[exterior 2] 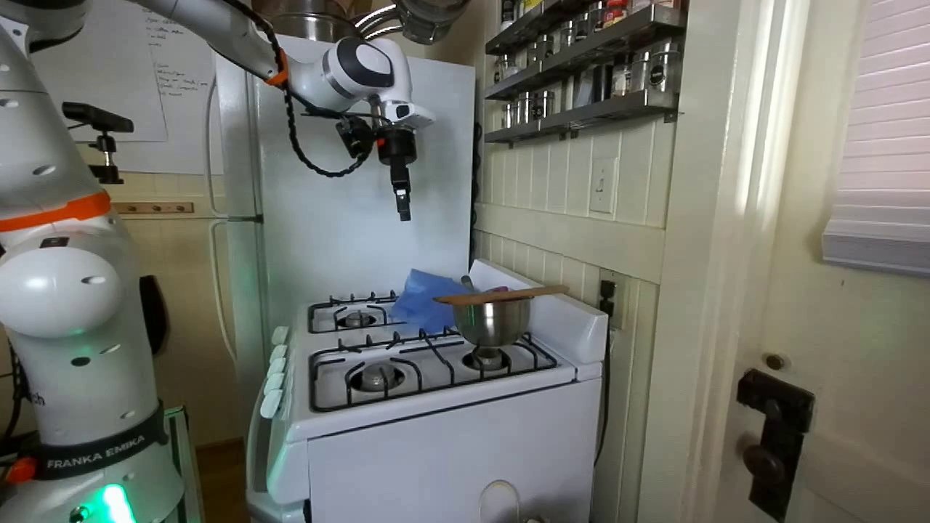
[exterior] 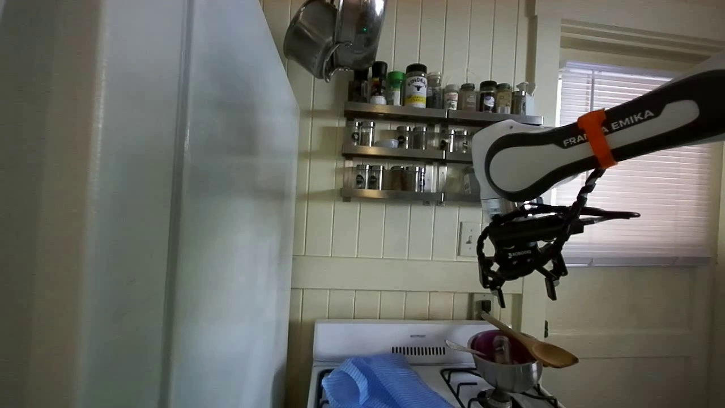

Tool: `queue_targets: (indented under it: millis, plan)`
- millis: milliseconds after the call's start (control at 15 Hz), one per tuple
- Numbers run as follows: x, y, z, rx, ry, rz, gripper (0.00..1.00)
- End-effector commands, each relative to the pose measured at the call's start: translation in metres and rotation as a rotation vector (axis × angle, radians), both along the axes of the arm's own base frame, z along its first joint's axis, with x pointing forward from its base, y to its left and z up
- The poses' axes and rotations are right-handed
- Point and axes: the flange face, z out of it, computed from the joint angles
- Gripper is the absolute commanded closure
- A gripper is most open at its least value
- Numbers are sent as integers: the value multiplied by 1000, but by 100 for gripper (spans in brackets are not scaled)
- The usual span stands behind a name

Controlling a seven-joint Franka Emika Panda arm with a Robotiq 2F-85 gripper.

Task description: Use the blue fabric to wipe the stove.

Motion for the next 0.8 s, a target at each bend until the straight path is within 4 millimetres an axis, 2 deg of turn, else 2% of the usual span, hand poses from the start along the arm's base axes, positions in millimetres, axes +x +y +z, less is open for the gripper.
queue_targets:
  millis: [0,133,200,267,333,600,733]
  plan:
    - [0,-2,0,1,1,-4,0]
    - [1,-2,-4,11,38,-22,0]
    - [20,9,-18,57,26,-68,0]
    - [26,15,-26,77,43,-103,0]
    - [45,36,-44,97,55,-100,0]
    - [88,96,-87,97,102,-62,0]
    - [110,129,-107,45,131,-28,0]
